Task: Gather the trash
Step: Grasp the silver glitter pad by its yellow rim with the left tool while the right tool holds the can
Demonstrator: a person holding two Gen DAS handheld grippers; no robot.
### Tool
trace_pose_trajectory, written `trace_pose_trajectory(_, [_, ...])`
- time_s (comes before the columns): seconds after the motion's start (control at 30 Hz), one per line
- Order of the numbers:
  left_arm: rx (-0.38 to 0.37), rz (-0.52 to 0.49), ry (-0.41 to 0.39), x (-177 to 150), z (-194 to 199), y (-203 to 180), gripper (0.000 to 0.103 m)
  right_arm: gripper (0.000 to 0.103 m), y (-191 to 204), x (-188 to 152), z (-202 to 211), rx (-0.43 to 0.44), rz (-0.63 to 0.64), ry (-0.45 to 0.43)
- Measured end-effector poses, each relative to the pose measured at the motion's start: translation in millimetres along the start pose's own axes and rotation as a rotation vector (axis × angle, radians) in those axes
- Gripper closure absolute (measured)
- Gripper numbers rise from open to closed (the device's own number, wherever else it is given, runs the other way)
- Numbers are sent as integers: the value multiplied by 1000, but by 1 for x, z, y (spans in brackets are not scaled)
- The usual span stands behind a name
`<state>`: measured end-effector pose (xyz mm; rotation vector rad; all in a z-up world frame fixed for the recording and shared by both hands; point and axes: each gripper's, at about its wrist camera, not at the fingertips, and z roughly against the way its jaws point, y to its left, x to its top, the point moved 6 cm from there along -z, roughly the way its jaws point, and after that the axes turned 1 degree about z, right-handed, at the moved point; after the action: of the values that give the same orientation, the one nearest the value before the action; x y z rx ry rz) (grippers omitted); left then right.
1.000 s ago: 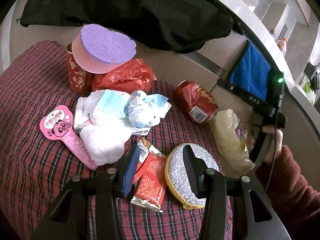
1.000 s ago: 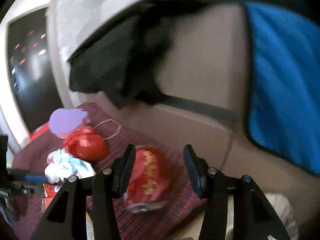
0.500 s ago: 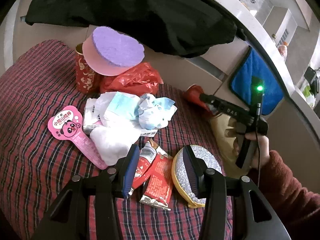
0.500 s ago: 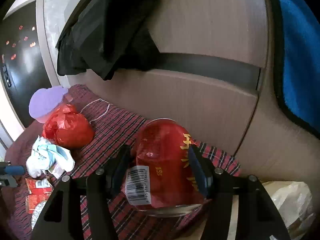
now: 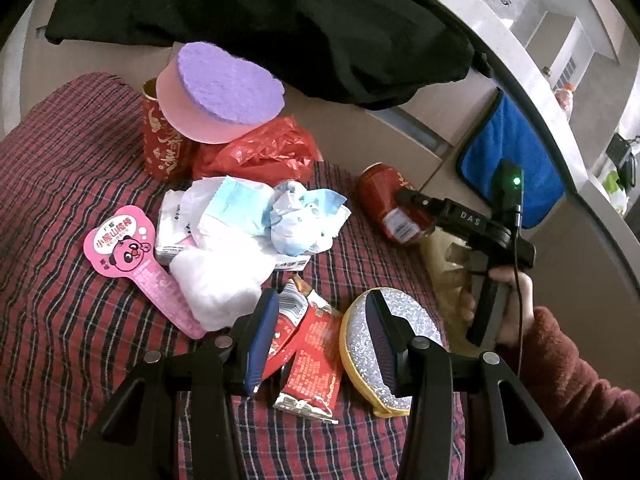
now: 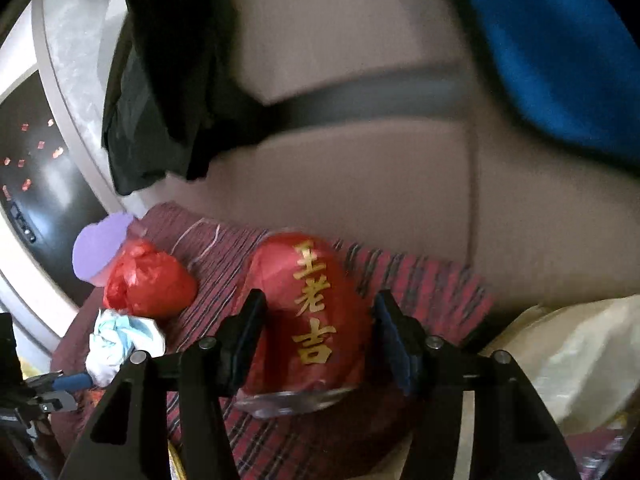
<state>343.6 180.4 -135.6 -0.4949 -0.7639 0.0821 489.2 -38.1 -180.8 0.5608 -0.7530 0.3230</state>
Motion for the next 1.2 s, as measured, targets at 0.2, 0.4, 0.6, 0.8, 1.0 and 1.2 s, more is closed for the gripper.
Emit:
trace_pose_trajectory(0.2, [5,5,-3,0,3,5,57,52,31,-7,-27,39,107,96])
trace_pose_trajectory(0.4, [1,-6,13,-8,4,3,57,54,51,1,-9,34,145,8])
trace_pose_trajectory(0.6, [-36,-21,59,-28,-4,-19,57,54,61,-10,43,-24,169,-25])
trace_pose_trajectory(0.8, [-52,22,90,-37,-12,-32,57,59,67,-65,106,-33,177,-25])
trace_pose_trajectory(1.0, [5,76,82,-36,-20,-28,57,59,77,-121,121,35,113,11])
trace_pose_trajectory(1.2, [19,175,98,-37,-16,-10,57,59,80,-135,116,93,40,16])
